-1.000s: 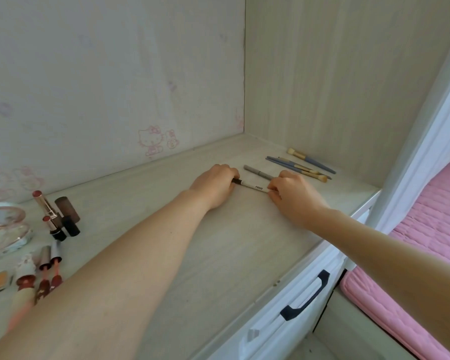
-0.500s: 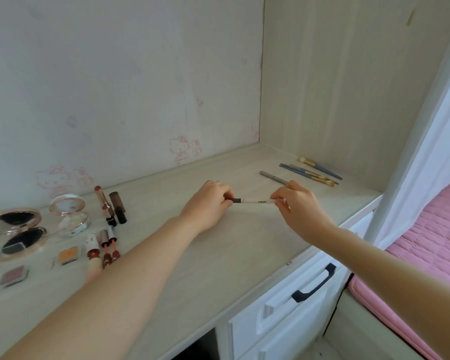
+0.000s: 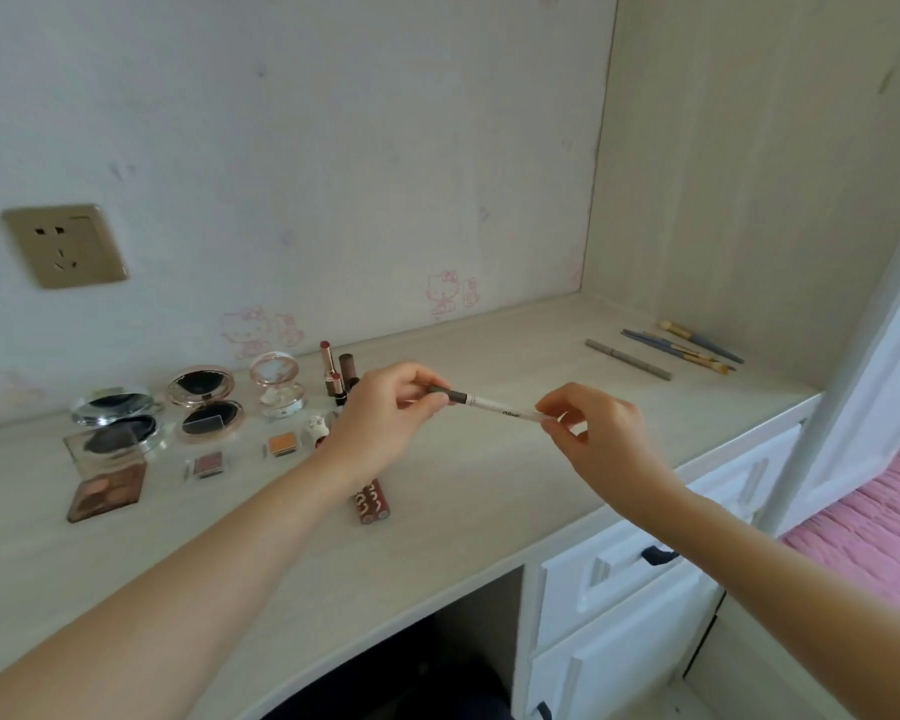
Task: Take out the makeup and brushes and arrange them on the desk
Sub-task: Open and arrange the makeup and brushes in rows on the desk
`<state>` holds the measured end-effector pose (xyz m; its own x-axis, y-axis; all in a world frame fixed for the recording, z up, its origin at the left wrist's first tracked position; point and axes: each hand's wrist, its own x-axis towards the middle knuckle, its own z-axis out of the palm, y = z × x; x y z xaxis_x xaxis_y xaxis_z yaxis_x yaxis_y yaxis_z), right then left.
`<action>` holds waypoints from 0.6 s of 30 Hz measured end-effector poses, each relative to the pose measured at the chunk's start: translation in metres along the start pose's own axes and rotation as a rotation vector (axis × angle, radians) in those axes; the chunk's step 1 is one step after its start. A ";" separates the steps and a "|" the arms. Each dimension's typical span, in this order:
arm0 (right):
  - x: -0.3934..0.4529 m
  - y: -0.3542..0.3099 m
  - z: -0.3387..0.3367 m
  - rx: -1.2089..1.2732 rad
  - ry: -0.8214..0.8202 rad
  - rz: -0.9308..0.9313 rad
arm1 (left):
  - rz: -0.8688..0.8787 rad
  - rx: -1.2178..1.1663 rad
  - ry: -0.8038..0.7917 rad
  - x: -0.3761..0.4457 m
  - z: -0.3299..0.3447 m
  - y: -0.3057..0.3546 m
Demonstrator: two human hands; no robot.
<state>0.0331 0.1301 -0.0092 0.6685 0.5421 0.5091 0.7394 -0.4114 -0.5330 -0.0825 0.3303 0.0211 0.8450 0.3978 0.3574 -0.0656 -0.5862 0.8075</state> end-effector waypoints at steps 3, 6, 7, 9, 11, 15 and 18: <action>-0.006 -0.030 0.010 0.116 -0.012 0.041 | -0.041 -0.191 0.110 -0.019 -0.022 0.000; -0.012 -0.060 0.025 0.251 -0.027 0.055 | -0.127 -0.460 0.218 -0.034 -0.041 -0.001; -0.014 -0.070 0.031 0.297 -0.041 0.063 | -0.147 -0.546 0.257 -0.039 -0.046 -0.001; -0.016 -0.088 0.043 0.378 -0.079 0.078 | -0.166 -0.665 0.307 -0.047 -0.057 -0.003; -0.017 -0.104 0.056 0.436 -0.117 0.089 | -0.174 -0.681 0.318 -0.055 -0.066 -0.006; -0.018 -0.131 0.077 0.533 -0.185 0.105 | -0.189 -0.644 0.322 -0.072 -0.080 -0.019; -0.019 -0.148 0.093 0.645 -0.226 0.165 | -0.208 -0.639 0.319 -0.081 -0.091 -0.028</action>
<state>-0.0967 0.2486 -0.0029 0.6836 0.6776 0.2712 0.3879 -0.0226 -0.9214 -0.1977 0.3790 0.0120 0.6846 0.6986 0.2080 -0.2997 0.0097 0.9540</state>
